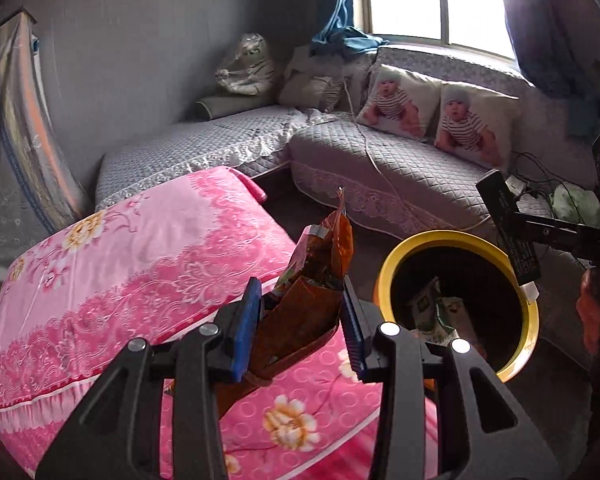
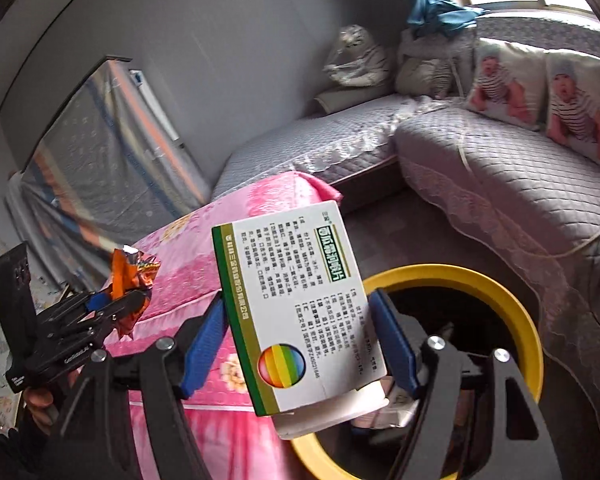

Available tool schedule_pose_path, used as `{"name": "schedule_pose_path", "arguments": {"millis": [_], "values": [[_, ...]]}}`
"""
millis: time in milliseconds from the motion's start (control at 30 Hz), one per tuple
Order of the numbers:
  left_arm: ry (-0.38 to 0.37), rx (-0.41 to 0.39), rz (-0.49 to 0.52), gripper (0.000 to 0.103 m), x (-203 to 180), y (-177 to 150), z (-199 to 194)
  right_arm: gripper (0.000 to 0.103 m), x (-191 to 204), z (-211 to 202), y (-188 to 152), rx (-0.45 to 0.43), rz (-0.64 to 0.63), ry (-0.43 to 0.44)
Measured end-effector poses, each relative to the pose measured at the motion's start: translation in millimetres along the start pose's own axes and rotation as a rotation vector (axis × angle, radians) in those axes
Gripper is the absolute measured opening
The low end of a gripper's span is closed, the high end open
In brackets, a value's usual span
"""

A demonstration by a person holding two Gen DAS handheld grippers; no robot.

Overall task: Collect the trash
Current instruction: 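Carry the medicine box and wrapper over the yellow-rimmed bin with both tools, then open both tools to drop the box and wrapper into the bin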

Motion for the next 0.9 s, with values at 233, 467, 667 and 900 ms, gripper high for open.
{"name": "schedule_pose_path", "arguments": {"millis": [233, 467, 667, 900], "values": [[-0.060, 0.053, 0.050, 0.037, -71.7, 6.0, 37.1, 0.068, -66.6, -3.9, -20.0, 0.007, 0.173, -0.097], [-0.047, 0.103, 0.054, 0.039, -102.6, 5.4, 65.0, 0.068, -101.5, -4.4, -35.6, 0.014, 0.269, -0.131], [-0.021, 0.095, 0.006, 0.075, -100.2, 5.5, 63.4, 0.073, -110.5, -12.5, -34.5, 0.016, 0.307, -0.165], [-0.029, 0.078, -0.014, 0.074, -90.5, 5.7, 51.8, 0.073, -116.0, -16.2, -33.6, 0.014, 0.340, -0.169]]}}
Point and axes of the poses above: each gripper's, at about its wrist camera, not at the fingertips, and z roughly the way its jaws point, x to its left, y to its top, the point moved 5 cm from there along z, roughly the way its jaws point, and after that the axes turned 14 degrees about y, right-handed, at the moved point
